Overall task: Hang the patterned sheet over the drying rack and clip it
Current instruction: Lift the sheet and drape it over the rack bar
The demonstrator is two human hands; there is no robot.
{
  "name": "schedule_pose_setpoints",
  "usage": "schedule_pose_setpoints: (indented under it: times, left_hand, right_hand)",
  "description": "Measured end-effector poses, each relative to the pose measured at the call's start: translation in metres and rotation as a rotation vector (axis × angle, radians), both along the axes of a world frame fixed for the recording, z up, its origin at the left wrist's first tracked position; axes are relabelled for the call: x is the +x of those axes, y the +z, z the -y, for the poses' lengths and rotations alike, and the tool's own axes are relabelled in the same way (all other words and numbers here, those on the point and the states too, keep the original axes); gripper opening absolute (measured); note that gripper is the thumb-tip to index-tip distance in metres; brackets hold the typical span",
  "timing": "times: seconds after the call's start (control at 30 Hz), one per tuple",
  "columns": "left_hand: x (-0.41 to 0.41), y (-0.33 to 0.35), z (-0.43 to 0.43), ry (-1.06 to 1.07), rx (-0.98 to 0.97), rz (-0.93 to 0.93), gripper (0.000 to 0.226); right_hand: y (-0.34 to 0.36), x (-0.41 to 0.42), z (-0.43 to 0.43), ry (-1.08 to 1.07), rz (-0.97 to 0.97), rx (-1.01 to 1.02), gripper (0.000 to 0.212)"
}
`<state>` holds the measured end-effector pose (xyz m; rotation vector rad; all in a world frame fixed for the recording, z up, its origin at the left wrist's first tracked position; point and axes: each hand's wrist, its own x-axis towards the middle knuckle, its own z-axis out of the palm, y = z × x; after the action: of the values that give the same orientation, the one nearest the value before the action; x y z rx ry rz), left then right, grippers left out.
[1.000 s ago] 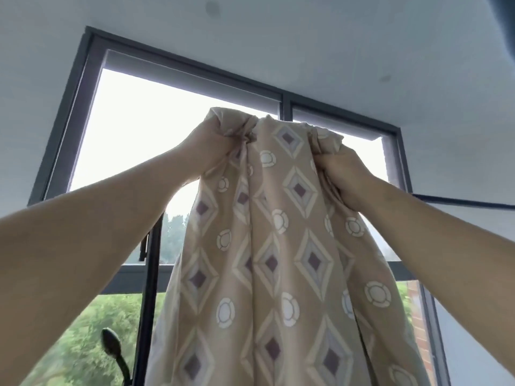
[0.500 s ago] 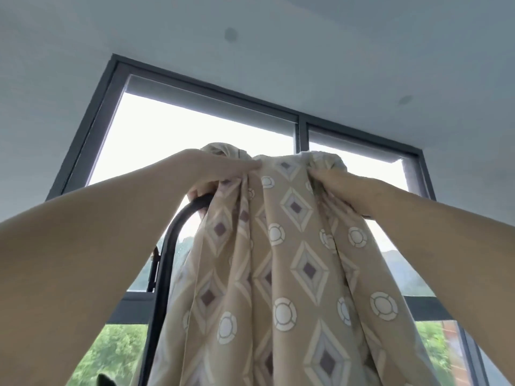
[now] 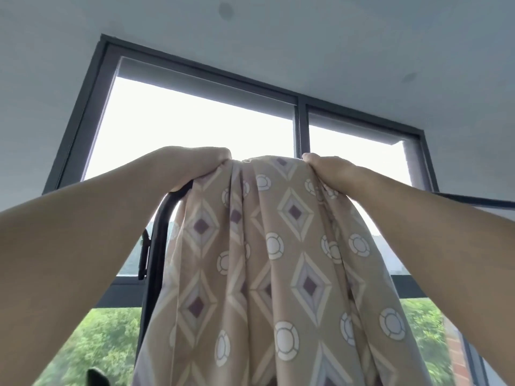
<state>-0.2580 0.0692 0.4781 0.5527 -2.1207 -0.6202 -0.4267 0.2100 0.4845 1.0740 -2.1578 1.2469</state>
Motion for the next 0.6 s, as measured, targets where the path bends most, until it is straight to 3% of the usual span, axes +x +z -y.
schedule_pose_setpoints:
  times: [0.1, 0.17, 0.27, 0.37, 0.5, 0.6]
  left_hand:
    - [-0.001, -0.015, -0.004, 0.085, -0.041, -0.121, 0.041]
    - [0.004, -0.028, -0.009, 0.188, -0.057, -0.173, 0.05]
    - [0.005, -0.047, -0.018, 0.31, -0.238, -0.232, 0.05]
    - [0.007, -0.073, -0.028, 0.349, -0.366, -0.269, 0.047]
    - [0.015, -0.104, -0.033, 0.326, -0.485, -0.264, 0.058]
    - [0.023, -0.127, -0.047, 0.124, -0.339, -0.341, 0.048]
  right_hand:
    - [-0.029, 0.003, -0.007, -0.112, -0.196, -0.048, 0.045]
    - [-0.047, 0.007, -0.014, -0.157, -0.304, -0.102, 0.052]
    - [-0.072, 0.015, -0.022, -0.111, -0.346, -0.291, 0.05]
    - [-0.101, 0.027, -0.027, 0.175, -0.206, -0.484, 0.039]
    - [-0.135, 0.031, -0.03, 0.387, 0.101, -0.443, 0.045]
    - [-0.154, 0.032, -0.038, 0.523, 0.291, -0.372, 0.043]
